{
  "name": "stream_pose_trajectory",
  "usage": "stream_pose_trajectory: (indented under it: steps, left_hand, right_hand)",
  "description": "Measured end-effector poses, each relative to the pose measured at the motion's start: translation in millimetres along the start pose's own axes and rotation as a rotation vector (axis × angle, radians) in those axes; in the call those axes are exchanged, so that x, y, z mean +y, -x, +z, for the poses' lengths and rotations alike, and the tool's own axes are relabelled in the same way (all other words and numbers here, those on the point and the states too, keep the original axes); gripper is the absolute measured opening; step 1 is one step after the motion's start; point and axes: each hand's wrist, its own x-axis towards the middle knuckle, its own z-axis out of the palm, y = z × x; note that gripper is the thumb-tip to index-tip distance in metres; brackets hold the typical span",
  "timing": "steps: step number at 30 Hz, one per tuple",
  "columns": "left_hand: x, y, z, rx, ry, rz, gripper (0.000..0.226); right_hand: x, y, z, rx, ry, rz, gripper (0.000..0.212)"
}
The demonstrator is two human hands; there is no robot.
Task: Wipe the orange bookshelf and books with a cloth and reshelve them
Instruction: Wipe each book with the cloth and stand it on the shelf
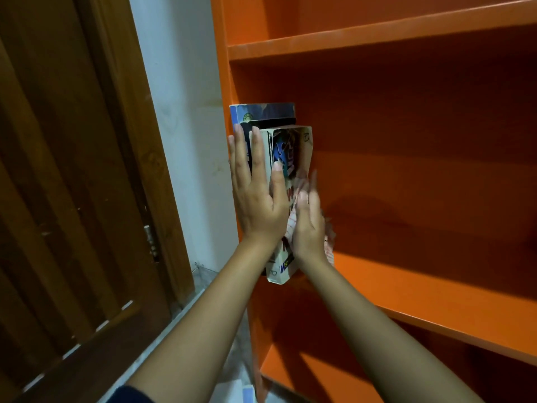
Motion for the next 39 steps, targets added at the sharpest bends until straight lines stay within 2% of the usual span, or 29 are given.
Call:
stream_pose_trajectory:
  steps: [2,3,8,13,19,28,39]
  left_hand:
    - [-1.0,4.2,-3.3,-0.037,-0.007,0.015,0.051]
    - [-1.4,6.1,-5.1,-0.057,-0.008,0.019,0.051]
    - [-4.6,10.4,-10.8,-0.113,-0.033,0.037,0.05]
    - [-8.5,11.8,-3.9,-0.086,-0.037,0.066,0.048]
    - [-9.6,13.0,-0.9,-0.054,-0.055,0.065,0.048]
    - [-6.5,14.0,-19.5,-0.159,-0.071,0.059,0.05]
    - [5.6,12.1,-36.7,-0.294,-0.134,-0.026,0.053]
  right_hand:
    - [6.6,2.3,-5.9,-0.069,-0.052,0.08,0.058]
    - [8.0,3.6,-6.5,-0.1,-0.062,0.1,0.062]
    - [4.8,10.9,-7.2,-0.049,0.132,0.061,0.042]
    - [5.9,6.0,-3.7,0.047,0.128,0.022,0.035]
    - [11.2,-0.1,-1.5,0.095,0.1,-0.012,0.031]
    - [-3.8,6.6,-4.3,0.146,0.131,0.037,0.034]
    - [-22.8,11.4,-9.8,0.14,0.17,-0.052,0.035]
